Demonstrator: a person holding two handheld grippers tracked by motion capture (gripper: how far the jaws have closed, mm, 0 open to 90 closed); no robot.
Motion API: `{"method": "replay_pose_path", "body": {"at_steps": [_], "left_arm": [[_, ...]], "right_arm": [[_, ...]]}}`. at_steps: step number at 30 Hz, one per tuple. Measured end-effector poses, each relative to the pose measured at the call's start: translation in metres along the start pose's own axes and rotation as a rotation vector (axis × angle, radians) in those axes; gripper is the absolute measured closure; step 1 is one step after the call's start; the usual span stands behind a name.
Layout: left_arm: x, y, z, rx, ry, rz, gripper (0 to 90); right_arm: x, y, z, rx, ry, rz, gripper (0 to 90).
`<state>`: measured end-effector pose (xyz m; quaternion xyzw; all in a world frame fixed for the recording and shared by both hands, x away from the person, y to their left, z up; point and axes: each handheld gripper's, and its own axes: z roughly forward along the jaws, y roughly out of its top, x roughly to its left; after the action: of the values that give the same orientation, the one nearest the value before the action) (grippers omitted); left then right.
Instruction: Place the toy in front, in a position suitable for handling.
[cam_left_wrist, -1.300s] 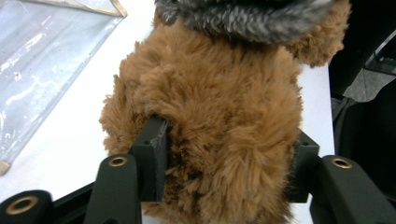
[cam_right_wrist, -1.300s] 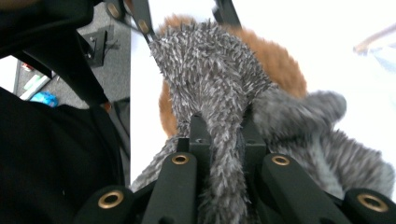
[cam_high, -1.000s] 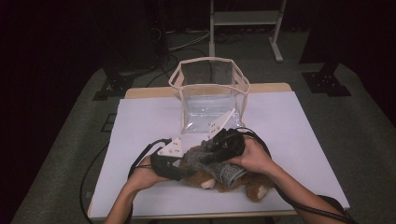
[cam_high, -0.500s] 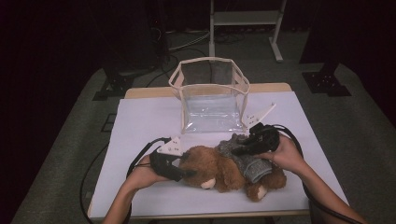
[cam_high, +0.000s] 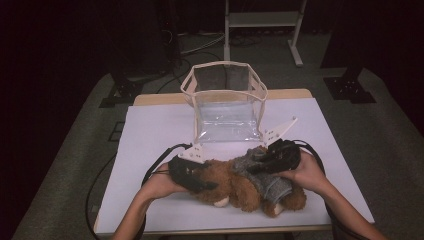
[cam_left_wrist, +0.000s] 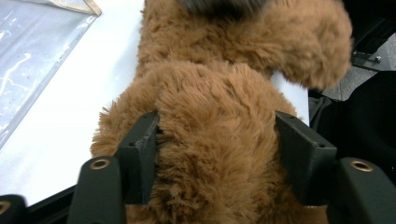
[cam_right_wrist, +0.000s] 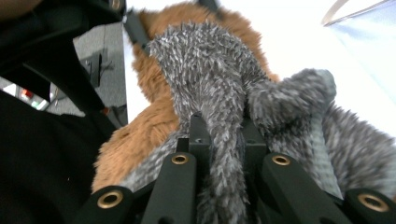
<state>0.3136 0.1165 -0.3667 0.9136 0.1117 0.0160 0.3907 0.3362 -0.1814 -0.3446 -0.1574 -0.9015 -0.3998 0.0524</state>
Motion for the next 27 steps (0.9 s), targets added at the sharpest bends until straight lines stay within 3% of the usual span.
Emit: {"method": "replay_pose_path", "body": {"at_steps": [1,3,9,15,18,21,23,27], "left_arm": [[0.000,-0.002,-0.001,0.002,-0.005,0.004,37.2],[-0.001,-0.003,-0.002,-0.005,-0.004,0.005,36.9],[0.004,-0.001,-0.002,-0.025,-0.024,-0.042,20.4],[0.007,0.010,0.014,0.033,-0.007,-0.053,7.9],[0.009,0.010,0.025,0.080,-0.014,-0.061,1.9],[0.013,0.009,0.034,0.088,-0.040,-0.095,0.1],[0.016,0.008,0.035,0.087,-0.063,-0.102,3.7],[0.015,0.012,0.028,0.118,-0.011,-0.022,41.9]], "right_arm": [[-0.009,0.002,-0.010,-0.026,-0.038,0.012,79.5],[-0.016,0.002,-0.015,-0.031,-0.053,0.033,79.6],[-0.014,-0.006,-0.002,0.008,-0.028,0.040,79.6],[-0.009,-0.011,0.000,0.017,-0.021,0.040,79.7],[-0.007,-0.013,0.002,0.015,-0.020,0.031,79.7],[-0.008,-0.016,0.002,0.004,-0.009,0.043,79.7],[-0.009,-0.018,0.002,-0.004,-0.006,0.049,79.7],[-0.014,-0.018,0.002,-0.017,0.005,0.060,79.7]]}}
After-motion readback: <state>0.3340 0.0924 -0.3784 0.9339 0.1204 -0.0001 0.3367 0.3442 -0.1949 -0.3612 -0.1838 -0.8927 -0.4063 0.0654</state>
